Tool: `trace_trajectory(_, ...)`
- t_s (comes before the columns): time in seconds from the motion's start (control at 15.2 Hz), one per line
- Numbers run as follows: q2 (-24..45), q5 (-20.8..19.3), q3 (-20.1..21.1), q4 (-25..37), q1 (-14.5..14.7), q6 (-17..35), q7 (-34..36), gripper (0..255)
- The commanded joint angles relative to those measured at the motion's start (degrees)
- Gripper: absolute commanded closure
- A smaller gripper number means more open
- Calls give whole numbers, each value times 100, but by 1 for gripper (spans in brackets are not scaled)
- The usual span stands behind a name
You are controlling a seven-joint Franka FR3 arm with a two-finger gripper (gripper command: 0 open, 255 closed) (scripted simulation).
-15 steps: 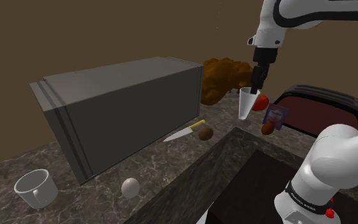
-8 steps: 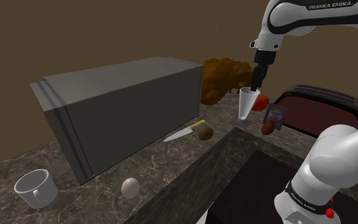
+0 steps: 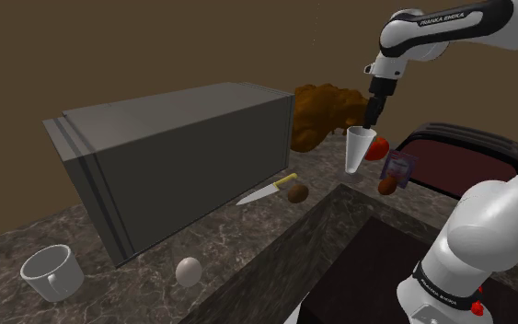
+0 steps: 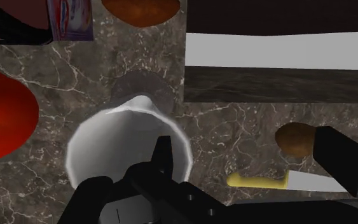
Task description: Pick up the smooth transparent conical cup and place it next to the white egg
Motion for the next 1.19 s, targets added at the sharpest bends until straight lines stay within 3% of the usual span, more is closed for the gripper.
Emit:
trace_trajectory(0.0, 400, 113, -285, 224, 21, 184, -335, 0)
trace_trajectory(0.26, 1240, 514, -820, 759, 41, 407, -1048, 0)
trace_trajectory(0.59, 2465, 1337, -1352, 1583, -84, 478, -2027, 0)
trace_trajectory(1.12, 2540, 1424, -1303, 1072, -70, 1045, -2086, 0)
